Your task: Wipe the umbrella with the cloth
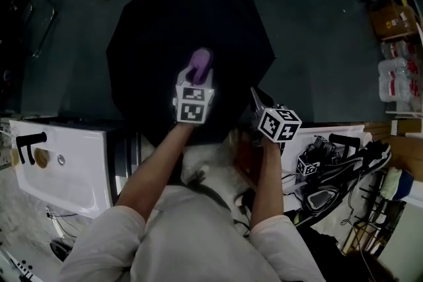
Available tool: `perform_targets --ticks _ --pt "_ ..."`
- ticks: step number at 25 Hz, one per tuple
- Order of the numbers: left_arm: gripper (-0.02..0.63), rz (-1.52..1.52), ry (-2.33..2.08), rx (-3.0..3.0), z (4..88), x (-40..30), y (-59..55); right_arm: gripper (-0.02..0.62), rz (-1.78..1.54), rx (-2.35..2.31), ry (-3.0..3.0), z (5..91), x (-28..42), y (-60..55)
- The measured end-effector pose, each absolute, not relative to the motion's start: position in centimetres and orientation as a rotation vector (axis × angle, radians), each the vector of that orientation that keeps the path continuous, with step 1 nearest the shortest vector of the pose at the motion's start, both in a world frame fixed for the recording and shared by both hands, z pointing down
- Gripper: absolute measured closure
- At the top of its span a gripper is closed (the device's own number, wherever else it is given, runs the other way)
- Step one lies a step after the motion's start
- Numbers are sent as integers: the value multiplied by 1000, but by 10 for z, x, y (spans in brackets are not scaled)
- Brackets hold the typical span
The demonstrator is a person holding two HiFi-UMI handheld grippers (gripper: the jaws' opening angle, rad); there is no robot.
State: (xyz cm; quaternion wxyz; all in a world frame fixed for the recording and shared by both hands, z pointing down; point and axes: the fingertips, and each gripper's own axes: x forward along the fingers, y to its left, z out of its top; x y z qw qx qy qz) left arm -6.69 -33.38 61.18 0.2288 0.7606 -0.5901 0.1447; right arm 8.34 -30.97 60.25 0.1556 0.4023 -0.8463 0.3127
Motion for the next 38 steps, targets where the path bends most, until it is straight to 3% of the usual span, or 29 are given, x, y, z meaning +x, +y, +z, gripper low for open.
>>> perform_targets --ticks 15,22,30,38 --pt "488 368 -1266 2323 582 47 -299 558 878 1154 -2390 609 91 -301" --pt "483 460 -1295 2385 584 29 -276 508 918 1188 -2312 628 105 -282" --pt "483 459 -1367 2316 596 -1 -242 502 879 1238 -2324 615 119 -259" --pt "483 366 -1502 2297 550 -24 -216 502 767 1247 -2432 560 129 -234"
